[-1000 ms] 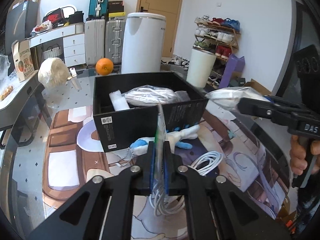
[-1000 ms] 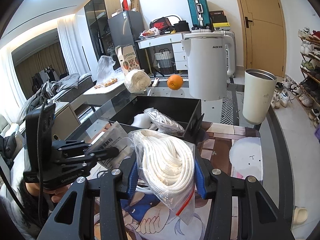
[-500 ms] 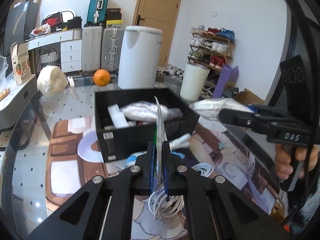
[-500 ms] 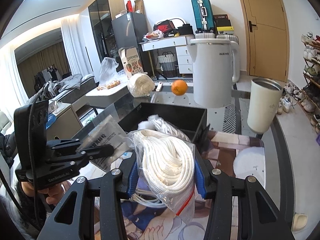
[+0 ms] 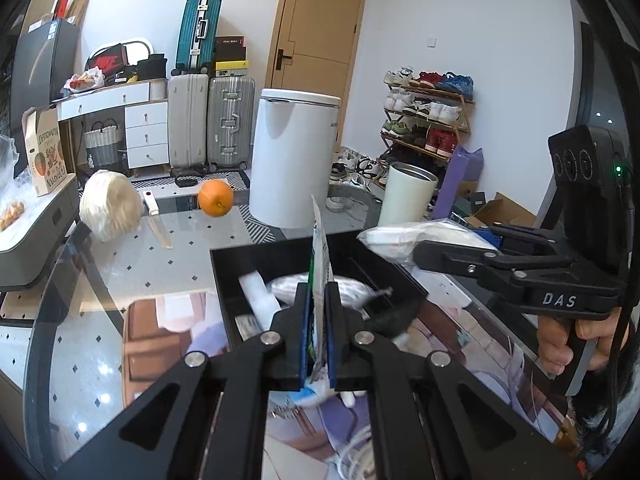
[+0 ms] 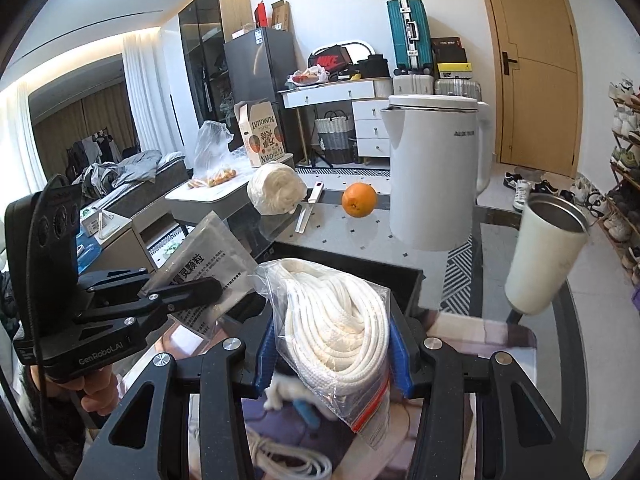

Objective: Organize soft objects
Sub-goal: 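Carry the rope bag and medicine sachet with both tools over the black box, then open both tools to drop the rope bag and sachet into the box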

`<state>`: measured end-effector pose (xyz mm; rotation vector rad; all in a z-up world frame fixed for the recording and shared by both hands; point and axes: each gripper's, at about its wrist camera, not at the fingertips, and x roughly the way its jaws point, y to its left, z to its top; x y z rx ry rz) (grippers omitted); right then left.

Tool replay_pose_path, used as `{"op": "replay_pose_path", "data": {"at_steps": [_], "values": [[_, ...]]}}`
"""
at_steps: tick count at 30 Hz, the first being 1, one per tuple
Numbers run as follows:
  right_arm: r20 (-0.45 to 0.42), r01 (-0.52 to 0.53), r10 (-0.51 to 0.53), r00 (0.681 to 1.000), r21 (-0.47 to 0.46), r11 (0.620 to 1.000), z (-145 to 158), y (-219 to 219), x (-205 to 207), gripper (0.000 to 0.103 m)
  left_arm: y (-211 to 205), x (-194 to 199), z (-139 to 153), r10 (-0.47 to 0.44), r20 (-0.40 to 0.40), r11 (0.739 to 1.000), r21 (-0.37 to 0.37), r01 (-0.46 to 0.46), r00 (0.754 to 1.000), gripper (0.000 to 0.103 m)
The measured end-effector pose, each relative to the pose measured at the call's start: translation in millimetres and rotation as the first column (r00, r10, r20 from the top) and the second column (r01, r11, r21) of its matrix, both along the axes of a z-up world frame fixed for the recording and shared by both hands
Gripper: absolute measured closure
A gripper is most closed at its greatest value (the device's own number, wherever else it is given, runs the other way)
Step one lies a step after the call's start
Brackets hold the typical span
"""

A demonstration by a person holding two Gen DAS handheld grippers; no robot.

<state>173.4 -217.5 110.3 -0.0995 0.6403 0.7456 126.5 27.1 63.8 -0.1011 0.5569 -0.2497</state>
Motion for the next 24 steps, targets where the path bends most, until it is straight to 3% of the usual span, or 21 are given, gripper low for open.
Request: {"op": "replay_pose_path", "data": {"at_steps": [15, 24], "values": [[-0.087, -0.018, 0.008, 0.996, -0.106, 0.994, -40, 52, 64, 0.056, 16, 25, -6, 0.029, 0.001, 1.000, 0.001, -0.029, 1.000, 0.099], [-0.124, -0.047, 0.023, 0.992, -0.200, 0.979, -59, 76, 80, 0.054, 12, 40, -12, 0.008, -0.016, 0.999, 0.033, -0.008, 1.000, 0.099]]}}
